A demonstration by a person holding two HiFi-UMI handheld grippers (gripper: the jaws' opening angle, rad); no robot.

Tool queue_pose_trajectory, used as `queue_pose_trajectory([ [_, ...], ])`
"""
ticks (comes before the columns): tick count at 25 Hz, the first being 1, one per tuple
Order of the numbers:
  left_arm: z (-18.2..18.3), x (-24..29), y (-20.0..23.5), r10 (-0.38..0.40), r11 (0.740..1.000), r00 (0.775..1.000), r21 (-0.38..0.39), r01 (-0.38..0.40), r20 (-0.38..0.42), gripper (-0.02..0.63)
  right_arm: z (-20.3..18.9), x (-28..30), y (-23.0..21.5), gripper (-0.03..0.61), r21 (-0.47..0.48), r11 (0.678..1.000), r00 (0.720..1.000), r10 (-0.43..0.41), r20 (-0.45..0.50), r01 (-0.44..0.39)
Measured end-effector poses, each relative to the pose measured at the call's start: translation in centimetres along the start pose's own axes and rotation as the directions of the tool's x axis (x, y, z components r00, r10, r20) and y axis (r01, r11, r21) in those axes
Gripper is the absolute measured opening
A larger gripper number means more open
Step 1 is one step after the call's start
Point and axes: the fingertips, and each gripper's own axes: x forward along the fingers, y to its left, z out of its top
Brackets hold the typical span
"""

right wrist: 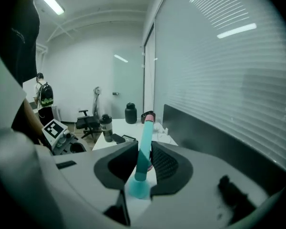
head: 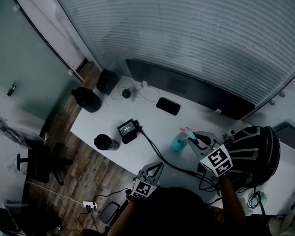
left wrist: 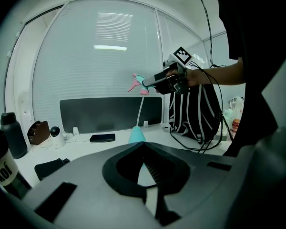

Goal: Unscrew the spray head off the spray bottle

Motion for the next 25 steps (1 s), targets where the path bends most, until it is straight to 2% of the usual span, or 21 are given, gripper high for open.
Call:
queue_pose_trajectory([
  [6,-0.6,-0.2,0.2,0.010,0.999,1.000,-0.033,-0.010,-0.021,0.005,-3.1,5.7,2.2,0.084,-0.048,0.993,0.988,0.106,-0.115,-0.112],
  [9,-0.3,-0.2,0.3,0.016,0.998,1.000,-0.066,-0.017,-0.024,0.005,-5.8,8.1,2.7,0.084,-0.082,0.986,0.971,0.124,-0.206,-0.144],
  [12,-0.5,-0.5,0.4,0.022,0.998,0.999,-0.059,-0.023,-0.029,0.005,-8.0,9.5,3.2,0.084,-0.081,0.983,0.954,0.141,-0.264,-0.168],
  [18,-0.7,-0.6,0.7,0.034,0.997,0.999,-0.073,-0.036,-0.034,0.005,-8.5,10.8,3.0,0.086,0.042,0.986,0.974,0.167,-0.151,-0.162],
  [25,-0.1,-0.2,0.9,0.021,0.998,1.000,-0.061,-0.022,-0.012,0.005,-8.3,9.8,3.1,0.086,0.035,0.993,0.991,0.117,-0.064,-0.115],
])
